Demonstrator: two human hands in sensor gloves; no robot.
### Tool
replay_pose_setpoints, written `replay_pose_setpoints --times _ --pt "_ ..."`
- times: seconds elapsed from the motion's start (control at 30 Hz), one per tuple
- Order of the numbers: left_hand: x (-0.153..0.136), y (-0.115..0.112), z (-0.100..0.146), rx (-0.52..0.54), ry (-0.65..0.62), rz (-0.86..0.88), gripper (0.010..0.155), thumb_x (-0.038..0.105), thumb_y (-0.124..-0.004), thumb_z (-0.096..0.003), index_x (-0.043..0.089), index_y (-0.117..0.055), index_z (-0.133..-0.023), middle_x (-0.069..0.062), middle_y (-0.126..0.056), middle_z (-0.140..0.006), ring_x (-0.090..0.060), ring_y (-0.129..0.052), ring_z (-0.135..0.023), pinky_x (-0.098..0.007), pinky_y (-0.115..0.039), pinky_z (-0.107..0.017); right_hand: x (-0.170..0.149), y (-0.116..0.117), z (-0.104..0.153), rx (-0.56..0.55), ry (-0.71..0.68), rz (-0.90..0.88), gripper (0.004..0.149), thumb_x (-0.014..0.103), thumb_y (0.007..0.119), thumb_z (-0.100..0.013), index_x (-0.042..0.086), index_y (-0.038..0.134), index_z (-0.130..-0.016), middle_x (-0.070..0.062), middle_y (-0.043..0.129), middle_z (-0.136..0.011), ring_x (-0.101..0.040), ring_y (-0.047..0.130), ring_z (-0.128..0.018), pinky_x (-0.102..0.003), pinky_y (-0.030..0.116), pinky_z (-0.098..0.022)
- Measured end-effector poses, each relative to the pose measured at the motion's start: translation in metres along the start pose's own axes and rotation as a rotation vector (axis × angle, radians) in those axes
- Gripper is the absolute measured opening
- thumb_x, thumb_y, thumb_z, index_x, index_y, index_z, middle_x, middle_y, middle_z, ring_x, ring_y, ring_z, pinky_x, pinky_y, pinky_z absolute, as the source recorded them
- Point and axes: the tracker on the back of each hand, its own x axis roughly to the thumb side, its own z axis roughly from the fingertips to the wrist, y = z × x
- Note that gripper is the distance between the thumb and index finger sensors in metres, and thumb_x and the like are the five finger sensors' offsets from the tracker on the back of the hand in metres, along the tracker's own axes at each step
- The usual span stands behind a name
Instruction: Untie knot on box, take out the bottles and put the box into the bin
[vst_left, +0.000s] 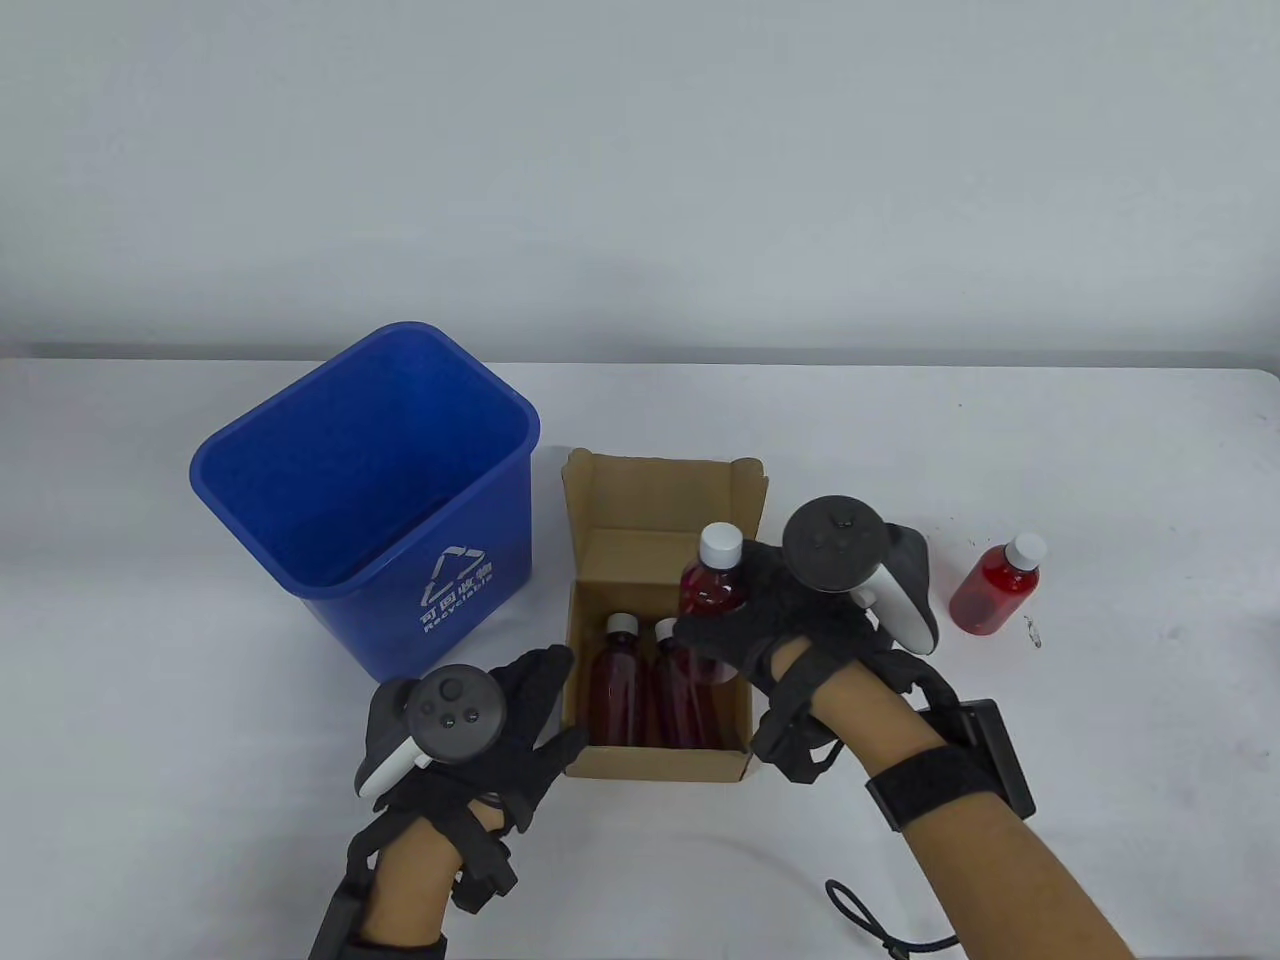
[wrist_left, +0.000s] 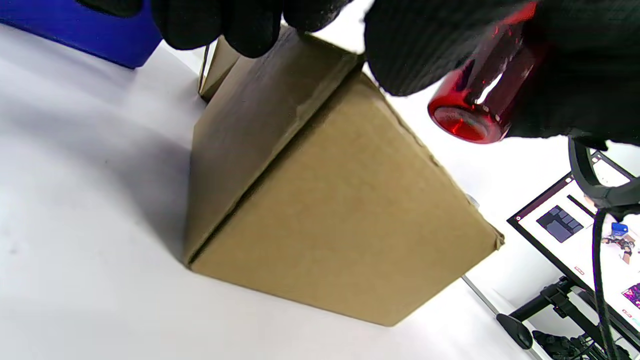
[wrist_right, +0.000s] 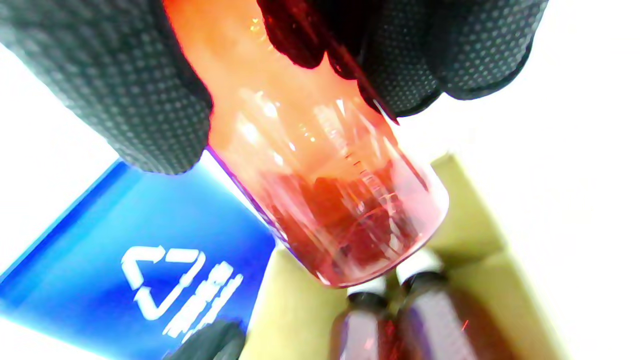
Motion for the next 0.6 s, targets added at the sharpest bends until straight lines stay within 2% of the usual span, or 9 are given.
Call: replay_pose_setpoints --times 0.13,0.3,0.47,0.6 --pt "0.002 -0.001 0.0 0.008 -0.007 -0.02 0.081 0.045 -0.073 -0.0518 0.012 -0.032 -0.114 -0.023 -0.039 -0.114 -0.056 -0.046 -0.103 -0.076 -0.041 -0.071 -0.028 -0.025 0.006 -0.159 0.042 0.021 0.081 0.049 0.092 -0.041 0.008 0.05 -0.097 -0.02 0.048 -0.099 -0.042 0.075 -0.078 -0.053 0.07 -0.055" --pt "0.002 -0.001 -0.001 0.016 -0.011 -0.031 0.081 0.045 -0.073 -0.0517 0.013 -0.033 -0.114 -0.023 -0.04 -0.114 -0.056 -0.047 -0.103 -0.076 -0.041 -0.071 -0.065 -0.041 0.002 -0.27 0.115 0.12 0.081 0.049 0.092 -0.041 0.008 0.05 -0.097 -0.02 0.048 -0.099 -0.042 0.075 -0.077 -0.052 0.07 -0.054" --pt "0.002 -0.001 -0.001 0.015 -0.01 -0.039 0.082 0.046 -0.073 -0.0516 0.013 -0.032 -0.114 -0.023 -0.04 -0.114 -0.056 -0.047 -0.103 -0.076 -0.04 -0.071 -0.107 -0.039 -0.006 -0.346 0.187 0.156 0.081 0.05 0.091 -0.041 0.008 0.05 -0.097 -0.02 0.049 -0.099 -0.042 0.076 -0.077 -0.051 0.071 -0.054" --pt "0.002 -0.001 -0.001 0.02 -0.01 -0.041 0.082 0.046 -0.074 -0.0514 0.012 -0.033 -0.114 -0.023 -0.041 -0.114 -0.056 -0.047 -0.102 -0.076 -0.041 -0.071 -0.145 -0.023 -0.017 -0.422 0.225 0.165 0.081 0.052 0.091 -0.041 0.007 0.051 -0.096 -0.02 0.053 -0.096 -0.041 0.078 -0.075 -0.051 0.073 -0.053"
